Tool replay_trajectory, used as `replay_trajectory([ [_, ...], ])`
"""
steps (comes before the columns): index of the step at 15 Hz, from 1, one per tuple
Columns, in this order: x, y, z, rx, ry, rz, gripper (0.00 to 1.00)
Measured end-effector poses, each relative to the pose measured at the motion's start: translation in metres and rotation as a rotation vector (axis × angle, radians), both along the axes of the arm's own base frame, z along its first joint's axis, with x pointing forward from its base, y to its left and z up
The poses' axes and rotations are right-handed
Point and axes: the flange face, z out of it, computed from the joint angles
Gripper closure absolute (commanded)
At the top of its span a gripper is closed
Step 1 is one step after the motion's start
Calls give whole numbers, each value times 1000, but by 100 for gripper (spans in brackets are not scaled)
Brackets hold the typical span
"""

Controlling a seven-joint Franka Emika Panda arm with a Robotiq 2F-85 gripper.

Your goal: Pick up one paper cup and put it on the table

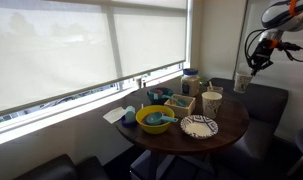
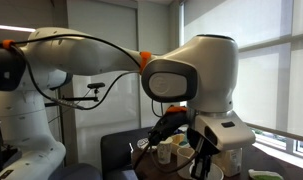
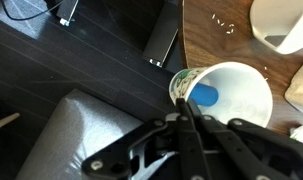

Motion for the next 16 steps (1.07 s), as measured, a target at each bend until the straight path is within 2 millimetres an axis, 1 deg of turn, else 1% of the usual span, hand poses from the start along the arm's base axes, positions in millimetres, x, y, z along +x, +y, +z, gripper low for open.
replay_trajectory([
  [2,1,0,2,-9,0,-33,99],
  [5,16,7,3,-17,1,-105,99],
  [8,43,17,2,-20,17,-151,99],
  [11,75,25,-8,-1,45,-168,99],
  [13,89,28,-17,22,67,-173,99],
  [15,99,28,-24,42,82,-175,99],
  [16,103,27,-26,47,88,-175,72],
])
